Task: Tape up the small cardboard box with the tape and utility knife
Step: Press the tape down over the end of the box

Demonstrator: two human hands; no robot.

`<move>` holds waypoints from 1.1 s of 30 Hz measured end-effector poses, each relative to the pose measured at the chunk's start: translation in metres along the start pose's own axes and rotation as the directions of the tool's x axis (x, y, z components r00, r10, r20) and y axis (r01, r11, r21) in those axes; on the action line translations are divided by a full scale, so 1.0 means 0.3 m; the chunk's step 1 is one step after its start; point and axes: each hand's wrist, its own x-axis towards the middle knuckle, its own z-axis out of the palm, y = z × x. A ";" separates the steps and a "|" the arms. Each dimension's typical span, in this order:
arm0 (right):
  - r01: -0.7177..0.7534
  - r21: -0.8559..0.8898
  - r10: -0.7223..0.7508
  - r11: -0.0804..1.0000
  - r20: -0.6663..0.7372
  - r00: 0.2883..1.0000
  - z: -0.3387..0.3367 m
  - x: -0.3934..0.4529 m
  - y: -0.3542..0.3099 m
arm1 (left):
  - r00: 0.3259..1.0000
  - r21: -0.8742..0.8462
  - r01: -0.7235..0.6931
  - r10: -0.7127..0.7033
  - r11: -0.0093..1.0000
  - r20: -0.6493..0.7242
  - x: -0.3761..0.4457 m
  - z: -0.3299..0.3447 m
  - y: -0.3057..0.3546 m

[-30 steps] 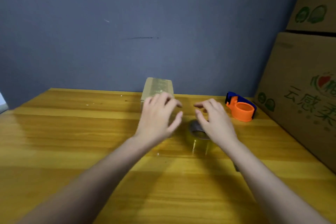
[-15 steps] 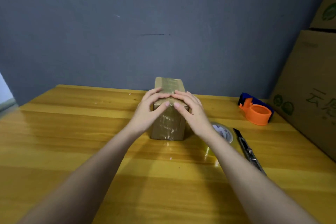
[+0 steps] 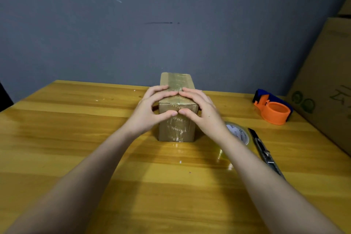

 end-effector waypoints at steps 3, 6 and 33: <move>0.018 -0.067 -0.013 0.998 0.075 0.997 -0.018 -0.002 0.003 | 0.999 -0.005 0.006 -0.005 1.000 0.033 0.001 -0.007 -0.001; 0.043 -0.163 -0.019 0.986 0.149 0.989 -0.041 0.000 0.003 | 0.996 0.010 -0.001 0.000 1.000 0.086 0.001 -0.017 -0.003; -0.021 -0.112 0.027 0.993 0.056 0.998 -0.026 -0.014 -0.016 | 0.997 0.173 0.050 -0.037 0.984 -0.075 -0.004 0.038 0.044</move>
